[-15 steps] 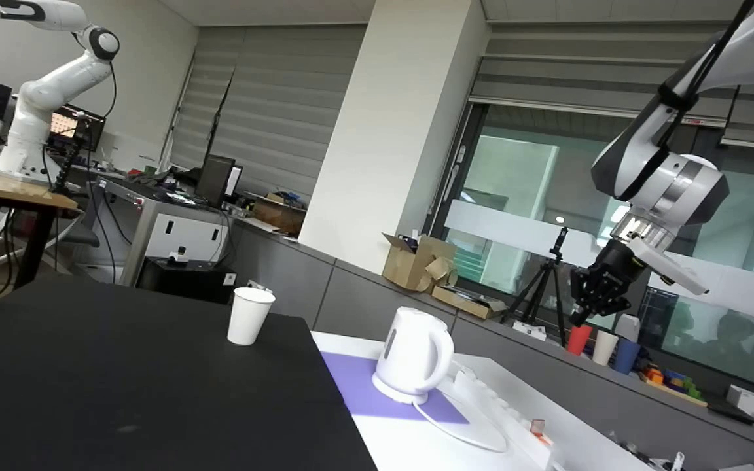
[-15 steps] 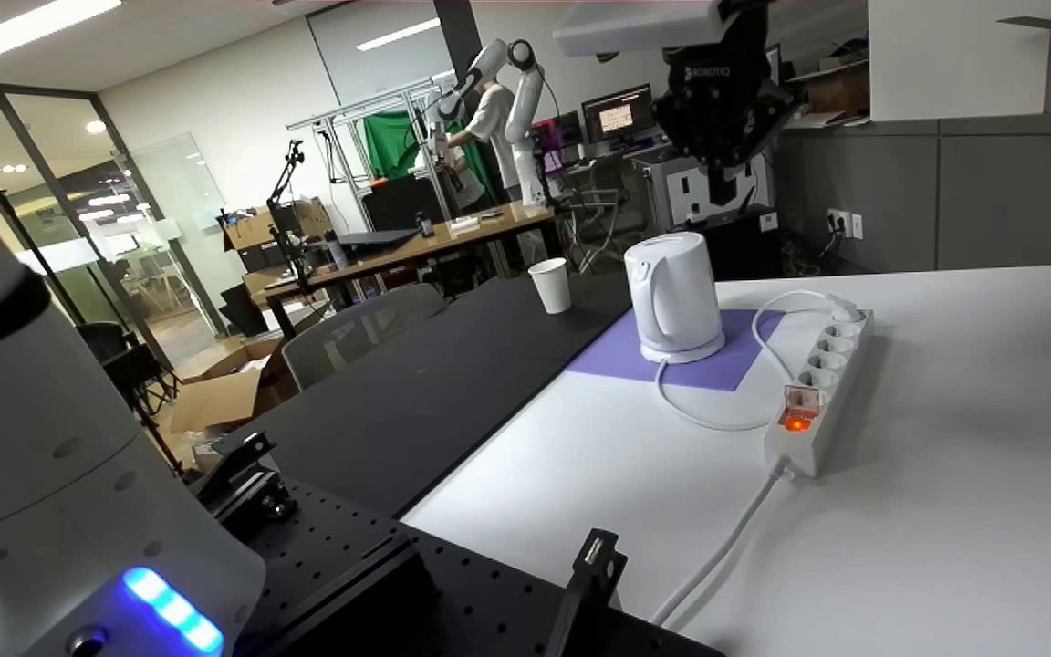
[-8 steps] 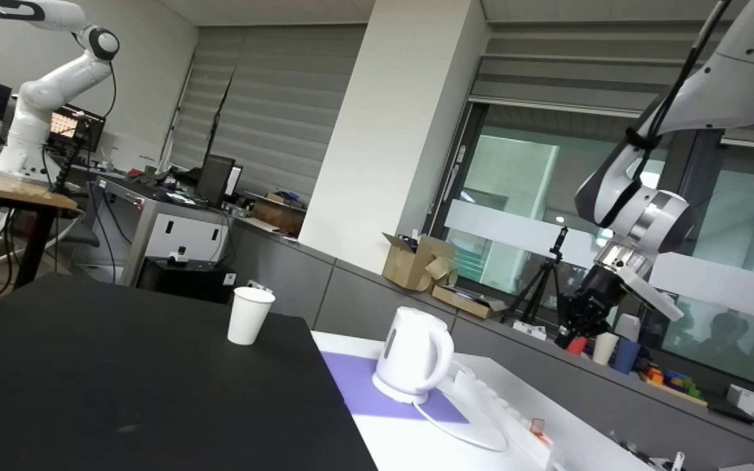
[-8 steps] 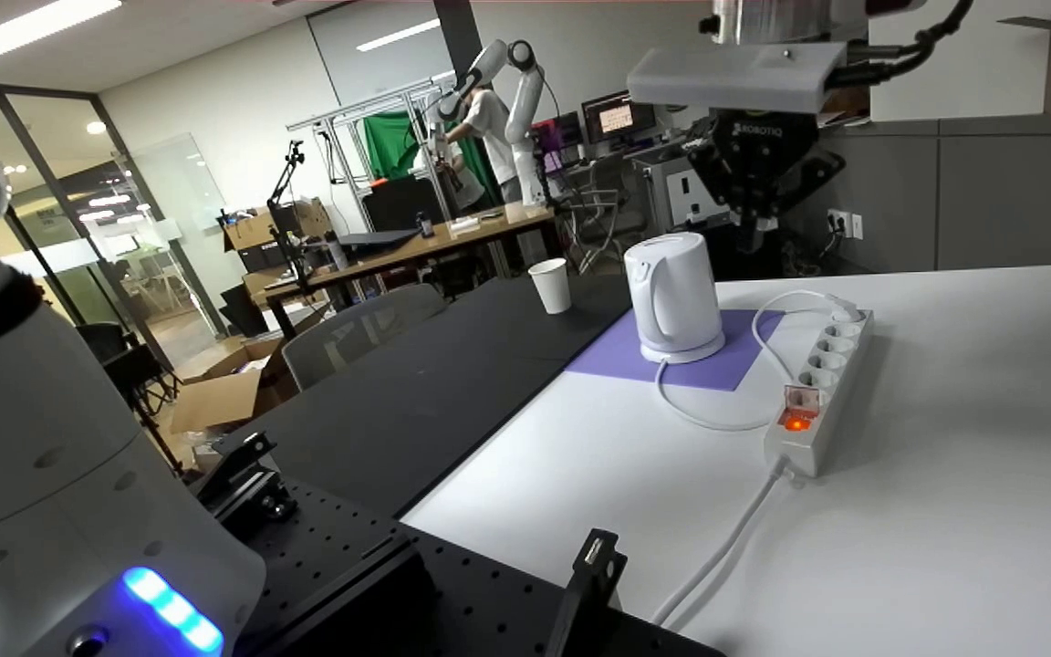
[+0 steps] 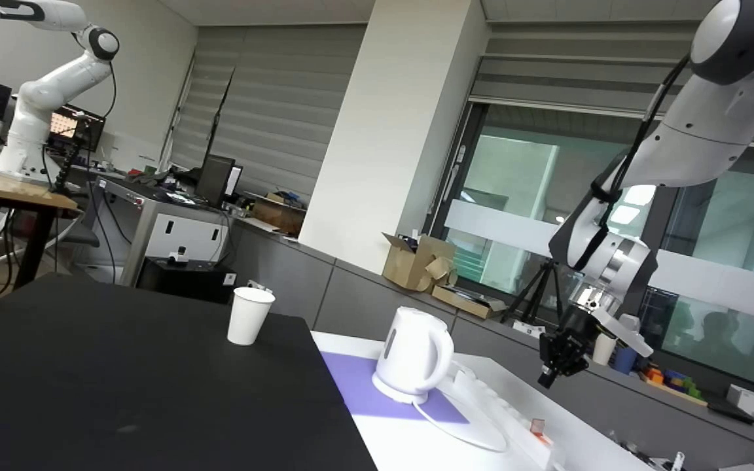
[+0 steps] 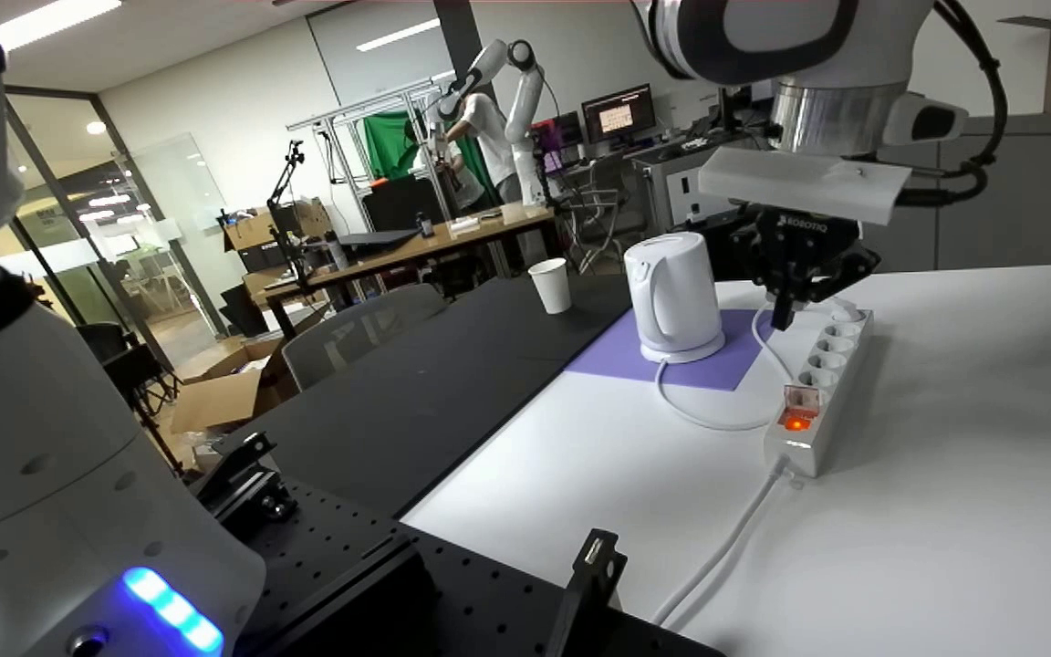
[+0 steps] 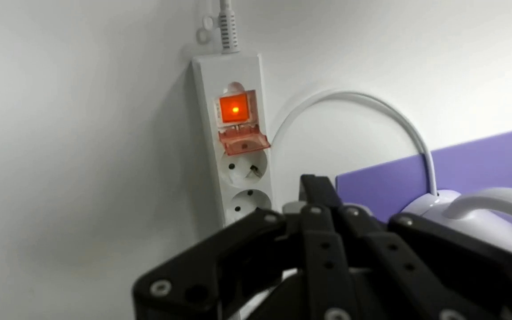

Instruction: Turn off the switch of the extension cord

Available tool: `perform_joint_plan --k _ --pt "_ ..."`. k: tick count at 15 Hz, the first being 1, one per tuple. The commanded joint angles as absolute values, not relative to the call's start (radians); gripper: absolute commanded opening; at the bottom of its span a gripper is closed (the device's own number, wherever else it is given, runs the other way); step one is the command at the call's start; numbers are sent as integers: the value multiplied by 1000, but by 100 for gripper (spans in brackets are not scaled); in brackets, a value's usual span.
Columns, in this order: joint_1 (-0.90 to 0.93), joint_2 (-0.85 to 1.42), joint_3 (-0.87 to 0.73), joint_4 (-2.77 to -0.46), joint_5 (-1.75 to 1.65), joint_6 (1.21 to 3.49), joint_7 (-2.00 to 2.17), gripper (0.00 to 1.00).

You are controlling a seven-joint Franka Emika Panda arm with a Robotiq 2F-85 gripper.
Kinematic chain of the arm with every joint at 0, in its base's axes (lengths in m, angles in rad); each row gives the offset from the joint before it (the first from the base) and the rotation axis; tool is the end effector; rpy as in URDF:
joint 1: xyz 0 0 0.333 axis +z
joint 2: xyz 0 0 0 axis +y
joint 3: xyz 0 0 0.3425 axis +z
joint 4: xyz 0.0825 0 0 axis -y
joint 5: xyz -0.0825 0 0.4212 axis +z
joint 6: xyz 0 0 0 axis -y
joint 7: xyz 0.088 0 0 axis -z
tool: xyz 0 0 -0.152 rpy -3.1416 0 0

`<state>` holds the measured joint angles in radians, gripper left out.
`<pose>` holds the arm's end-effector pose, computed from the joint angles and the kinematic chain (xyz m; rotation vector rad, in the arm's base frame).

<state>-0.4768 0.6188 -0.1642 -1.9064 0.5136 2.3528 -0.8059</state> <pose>0.5279 -0.3681 0.1097 -2.8521 0.2939 -0.0679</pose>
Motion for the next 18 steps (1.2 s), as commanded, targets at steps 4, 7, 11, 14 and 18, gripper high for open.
perform_joint_plan --k 4,7,11,14,18 --pt "-519 735 -165 -1789 328 2273 -710 0" --pt "-535 754 -167 -1772 278 2243 -693 0" --pt "-551 769 -161 -1757 250 2202 -680 0" --pt "-566 782 -149 -1752 255 2202 -693 0" --pt "-596 788 -118 -1759 278 2228 -735 0"
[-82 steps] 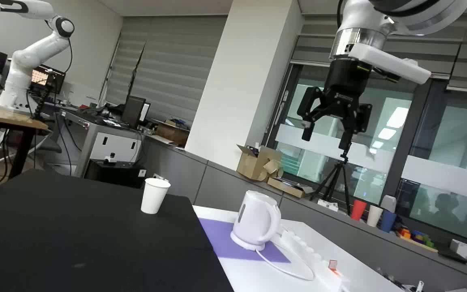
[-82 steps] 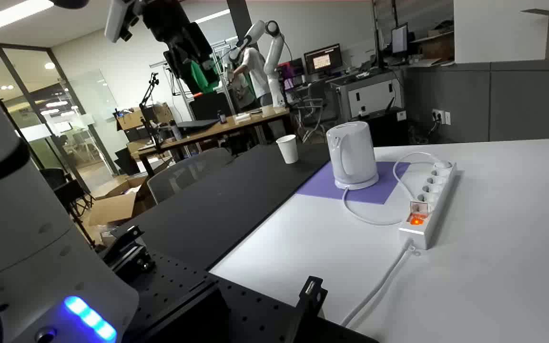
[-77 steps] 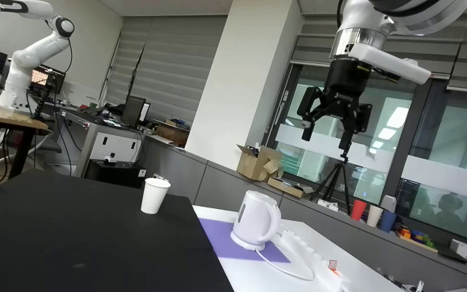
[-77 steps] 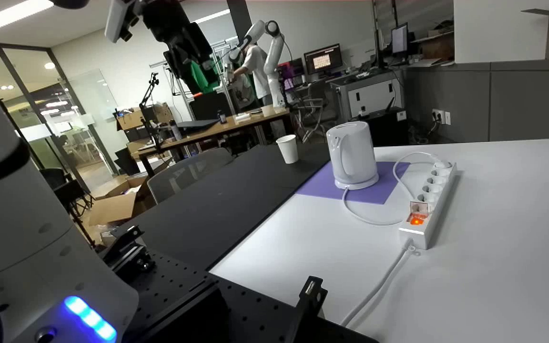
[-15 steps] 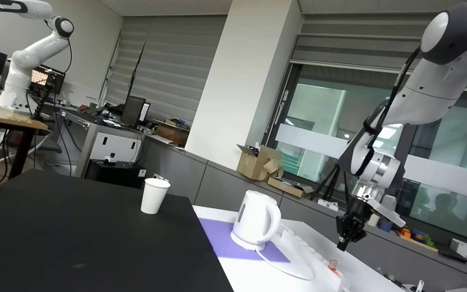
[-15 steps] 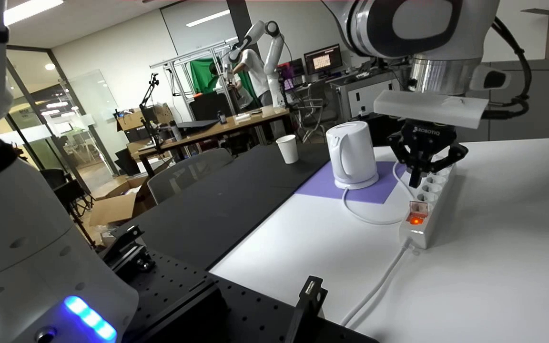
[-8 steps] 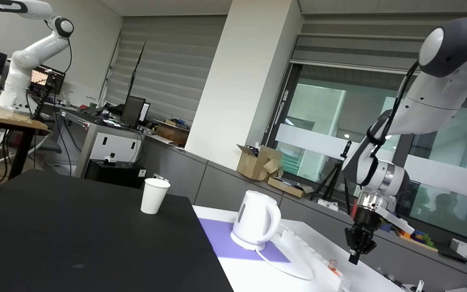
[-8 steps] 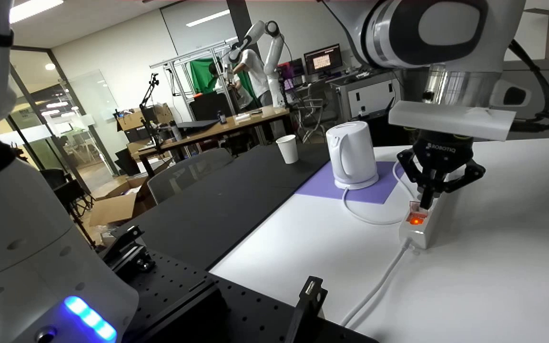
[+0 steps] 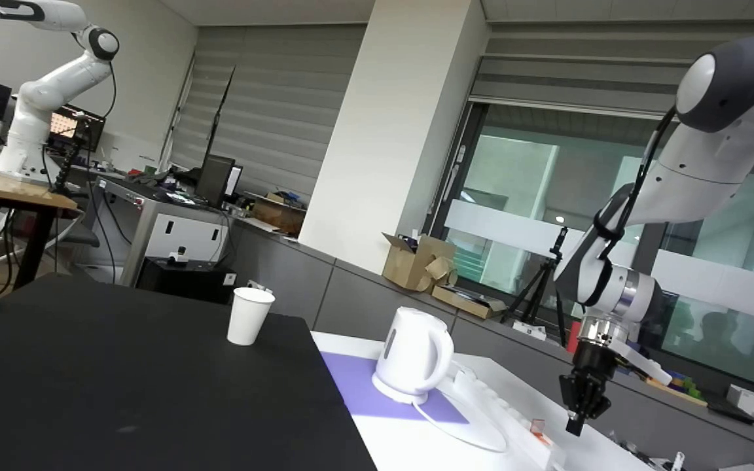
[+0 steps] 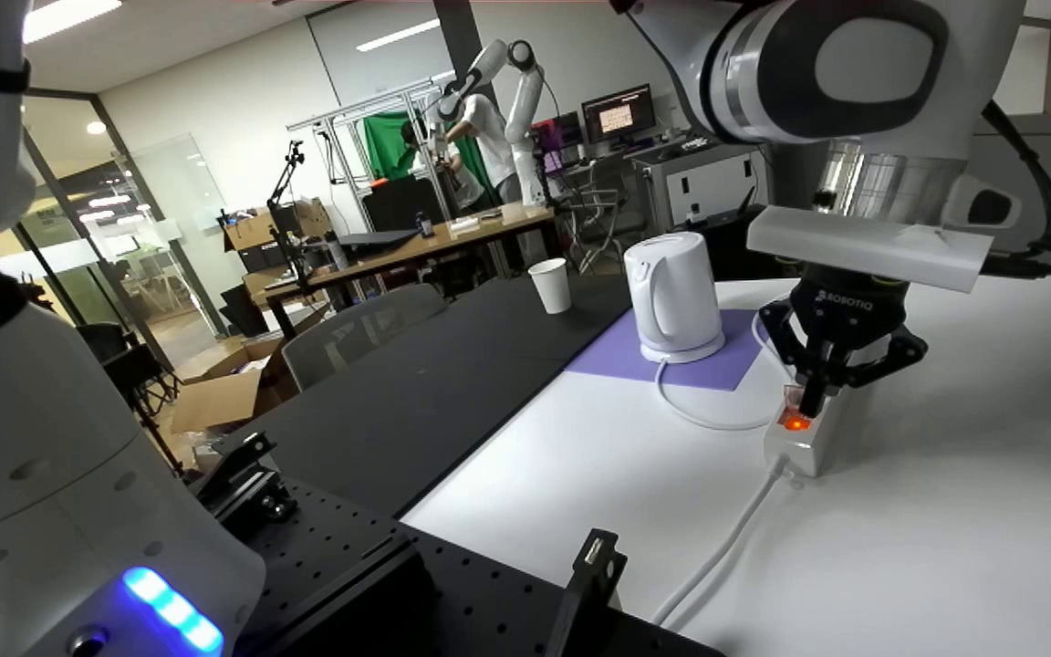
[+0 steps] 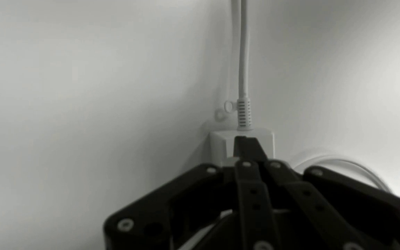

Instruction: Turn off the switch of the extension cord

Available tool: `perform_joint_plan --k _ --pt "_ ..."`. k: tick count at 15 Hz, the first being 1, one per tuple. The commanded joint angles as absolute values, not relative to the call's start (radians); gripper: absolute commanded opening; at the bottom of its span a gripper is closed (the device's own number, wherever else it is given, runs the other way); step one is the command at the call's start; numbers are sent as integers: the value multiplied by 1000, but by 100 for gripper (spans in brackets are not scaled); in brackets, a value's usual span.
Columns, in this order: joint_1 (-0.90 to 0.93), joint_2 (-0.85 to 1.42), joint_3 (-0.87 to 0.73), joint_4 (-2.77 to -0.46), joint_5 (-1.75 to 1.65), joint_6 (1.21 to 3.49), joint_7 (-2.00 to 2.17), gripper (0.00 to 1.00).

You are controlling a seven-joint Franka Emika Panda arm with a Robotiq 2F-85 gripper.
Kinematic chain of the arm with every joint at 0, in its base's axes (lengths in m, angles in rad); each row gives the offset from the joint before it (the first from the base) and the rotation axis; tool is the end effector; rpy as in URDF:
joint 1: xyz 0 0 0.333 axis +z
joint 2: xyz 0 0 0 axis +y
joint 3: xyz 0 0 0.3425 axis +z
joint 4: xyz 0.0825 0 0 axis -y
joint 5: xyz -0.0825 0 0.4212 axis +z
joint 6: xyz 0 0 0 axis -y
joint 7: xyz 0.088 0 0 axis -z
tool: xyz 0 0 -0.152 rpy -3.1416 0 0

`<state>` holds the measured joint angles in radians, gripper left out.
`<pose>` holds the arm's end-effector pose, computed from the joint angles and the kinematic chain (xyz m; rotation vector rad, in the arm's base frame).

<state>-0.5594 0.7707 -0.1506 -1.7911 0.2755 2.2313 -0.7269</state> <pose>0.4913 -0.4028 0.0464 -2.8559 0.2319 0.2657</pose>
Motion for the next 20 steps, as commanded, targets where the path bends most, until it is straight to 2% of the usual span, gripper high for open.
perform_joint_plan --k 1,8,20 --pt "-604 789 -109 -1760 280 2233 -743 0" --pt "-612 797 -77 -1776 276 2337 -748 0" --pt "-628 799 -59 -1787 268 2341 -785 0"
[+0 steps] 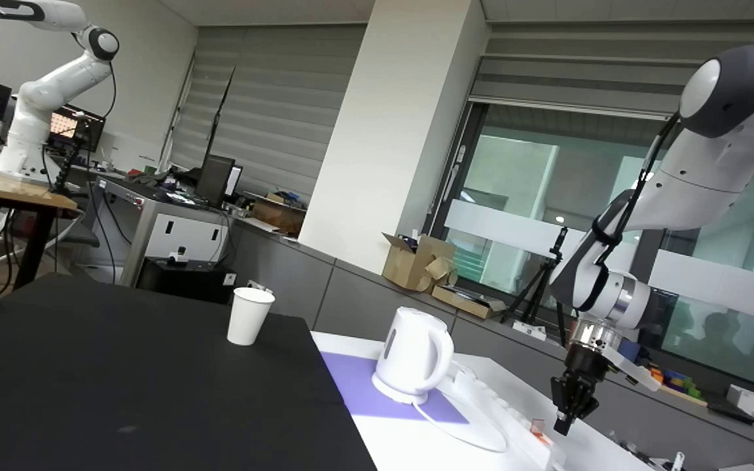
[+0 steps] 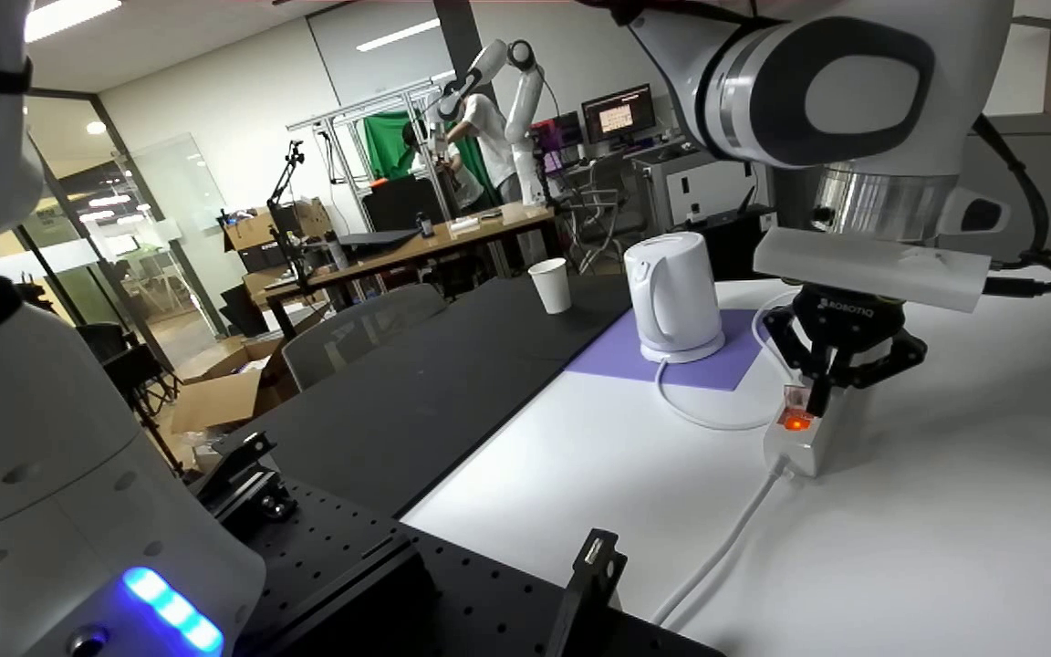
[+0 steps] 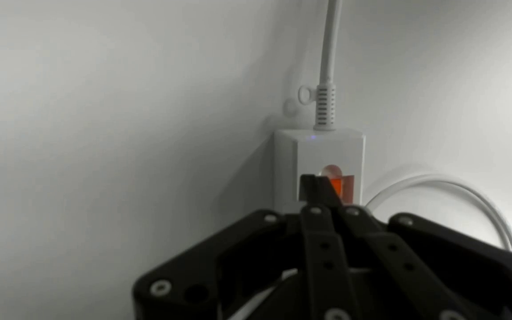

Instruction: Turn off the switch of the extension cord

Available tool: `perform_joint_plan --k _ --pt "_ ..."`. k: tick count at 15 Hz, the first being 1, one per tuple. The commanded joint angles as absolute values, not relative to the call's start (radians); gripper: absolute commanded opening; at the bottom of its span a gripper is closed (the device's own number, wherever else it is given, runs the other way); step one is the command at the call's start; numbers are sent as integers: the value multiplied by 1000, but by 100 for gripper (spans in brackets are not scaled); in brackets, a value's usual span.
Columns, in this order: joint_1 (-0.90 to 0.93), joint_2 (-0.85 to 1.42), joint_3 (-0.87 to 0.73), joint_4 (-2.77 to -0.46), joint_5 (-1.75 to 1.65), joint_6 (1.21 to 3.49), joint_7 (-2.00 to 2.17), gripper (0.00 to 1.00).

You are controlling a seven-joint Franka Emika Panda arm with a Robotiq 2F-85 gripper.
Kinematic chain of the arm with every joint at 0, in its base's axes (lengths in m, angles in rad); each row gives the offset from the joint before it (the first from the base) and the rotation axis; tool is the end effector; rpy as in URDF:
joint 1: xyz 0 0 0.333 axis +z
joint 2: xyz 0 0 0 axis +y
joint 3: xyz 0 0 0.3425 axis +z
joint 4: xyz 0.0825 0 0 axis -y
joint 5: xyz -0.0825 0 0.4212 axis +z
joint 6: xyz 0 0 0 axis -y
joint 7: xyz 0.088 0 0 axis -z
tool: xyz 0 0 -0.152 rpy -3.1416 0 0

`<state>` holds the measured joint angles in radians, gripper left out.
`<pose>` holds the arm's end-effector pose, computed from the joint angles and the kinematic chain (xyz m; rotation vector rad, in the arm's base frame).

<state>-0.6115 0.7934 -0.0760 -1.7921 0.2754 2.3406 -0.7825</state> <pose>0.5055 -0.4004 0.0331 -2.8889 0.1515 0.1415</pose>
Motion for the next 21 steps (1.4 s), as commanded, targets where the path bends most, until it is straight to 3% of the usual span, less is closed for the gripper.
perform_joint_plan --k 1,21 --pt "-631 801 -55 -1787 271 2338 -793 0" --pt "-727 836 58 -1840 320 2461 -1007 0"
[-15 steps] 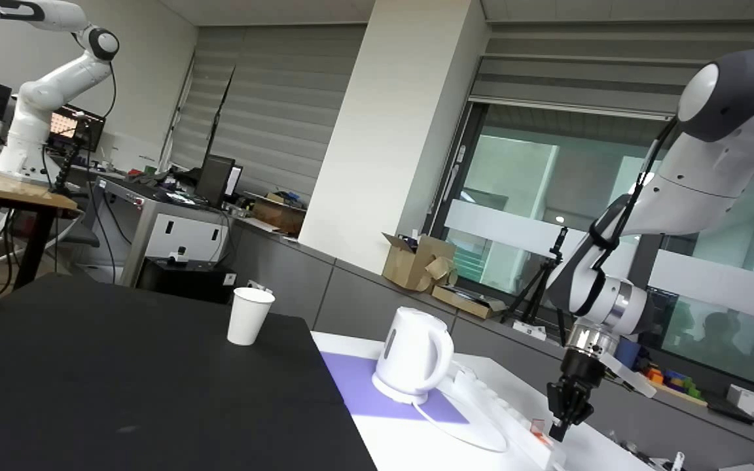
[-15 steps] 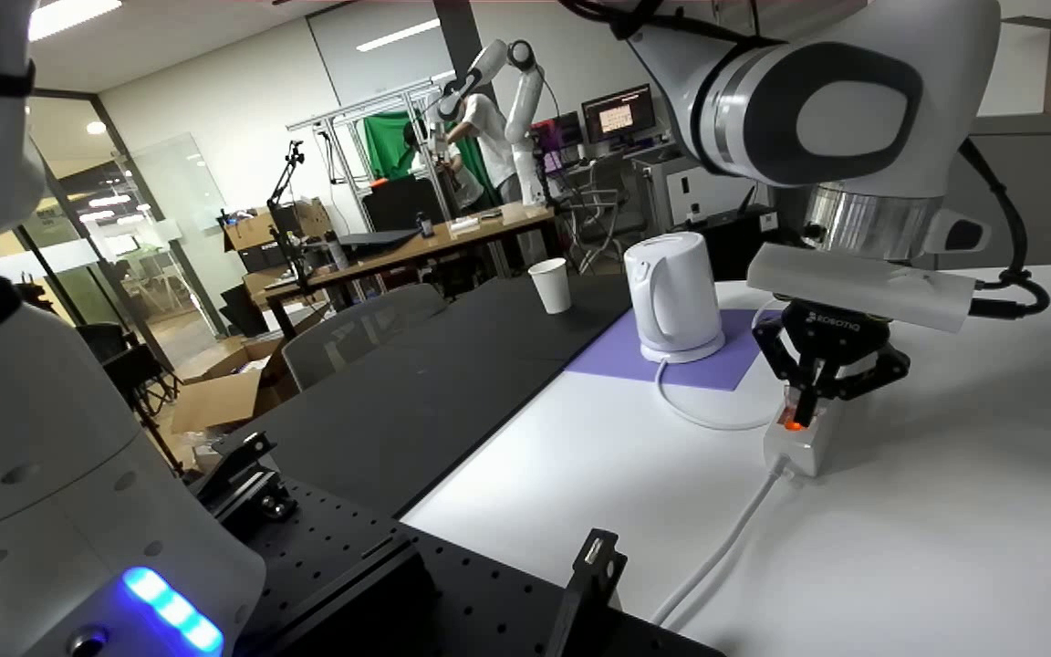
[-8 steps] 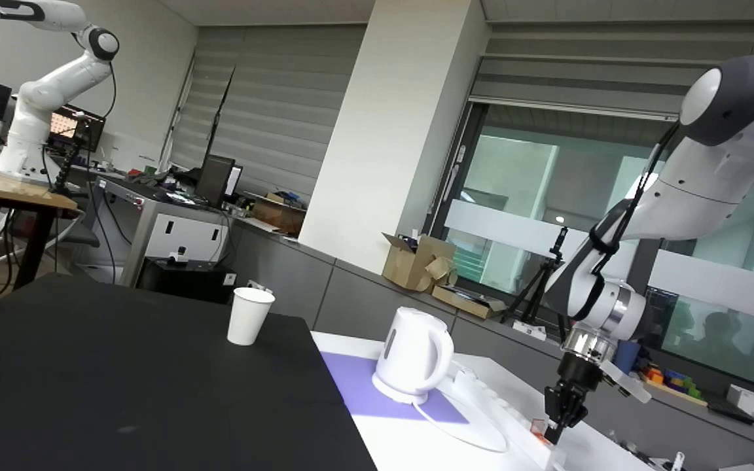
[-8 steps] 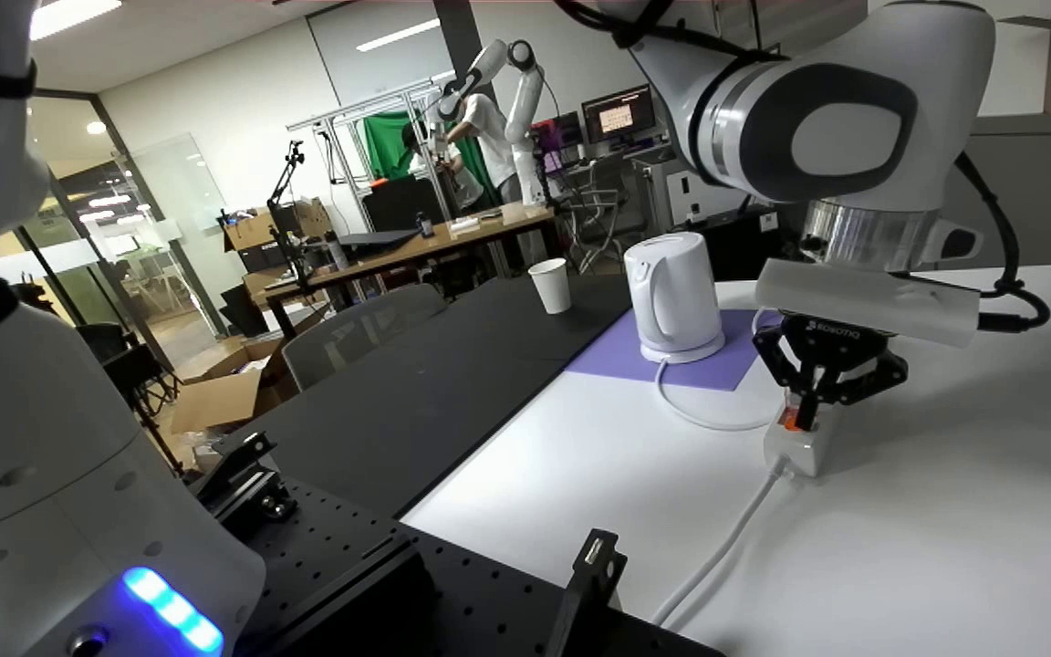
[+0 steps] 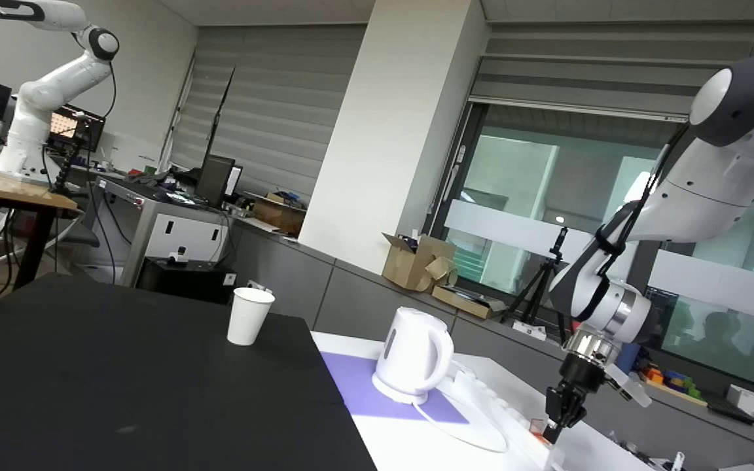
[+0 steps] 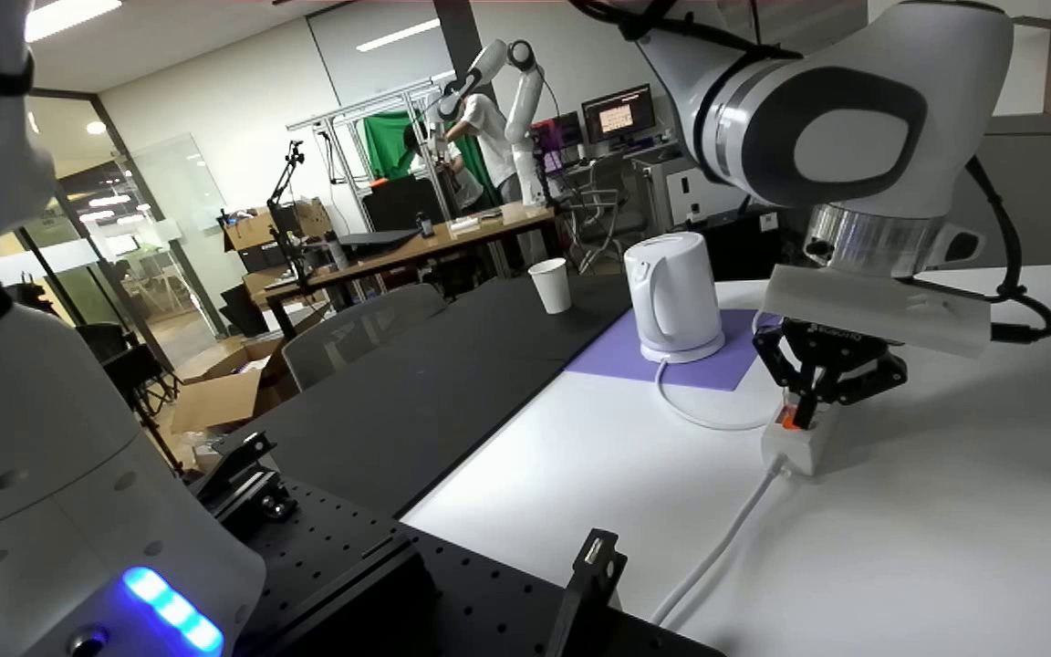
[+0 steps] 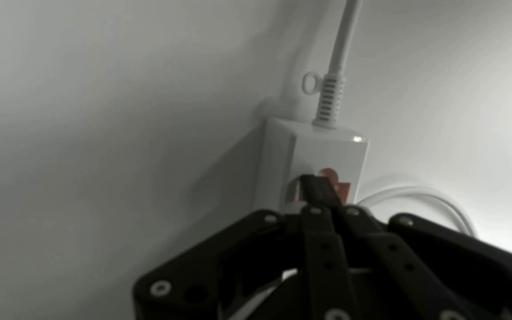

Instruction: Turn off the switch of the extension cord

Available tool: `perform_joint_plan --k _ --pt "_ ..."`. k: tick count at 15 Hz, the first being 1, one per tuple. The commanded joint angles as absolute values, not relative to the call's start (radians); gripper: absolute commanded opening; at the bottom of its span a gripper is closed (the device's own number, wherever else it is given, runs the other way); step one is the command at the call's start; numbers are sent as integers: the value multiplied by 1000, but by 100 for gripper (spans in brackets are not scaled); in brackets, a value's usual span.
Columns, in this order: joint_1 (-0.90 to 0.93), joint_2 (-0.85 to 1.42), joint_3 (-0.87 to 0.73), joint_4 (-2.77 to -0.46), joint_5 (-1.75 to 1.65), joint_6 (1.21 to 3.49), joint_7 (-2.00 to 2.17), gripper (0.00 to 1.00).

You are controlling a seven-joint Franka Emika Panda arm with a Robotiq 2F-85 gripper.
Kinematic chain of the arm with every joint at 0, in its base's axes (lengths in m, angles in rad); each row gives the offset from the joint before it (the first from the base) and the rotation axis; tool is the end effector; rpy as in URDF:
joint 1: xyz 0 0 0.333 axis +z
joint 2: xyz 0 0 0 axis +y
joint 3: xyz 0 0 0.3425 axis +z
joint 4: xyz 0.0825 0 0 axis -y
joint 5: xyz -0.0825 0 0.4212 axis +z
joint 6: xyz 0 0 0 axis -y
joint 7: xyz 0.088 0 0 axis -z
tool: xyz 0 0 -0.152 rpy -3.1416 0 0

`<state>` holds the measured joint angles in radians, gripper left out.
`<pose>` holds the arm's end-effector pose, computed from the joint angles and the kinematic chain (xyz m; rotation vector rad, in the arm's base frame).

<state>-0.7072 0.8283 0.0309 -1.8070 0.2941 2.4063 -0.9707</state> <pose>0.5043 -0.3898 0.0087 -2.8409 -0.0645 0.0177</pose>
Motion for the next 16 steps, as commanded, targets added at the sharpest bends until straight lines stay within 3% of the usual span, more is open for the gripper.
perform_joint_plan --k 1,16 --pt "-730 835 61 -1846 323 2471 -1014 0" --pt "-698 812 62 -1931 376 2623 -865 0"
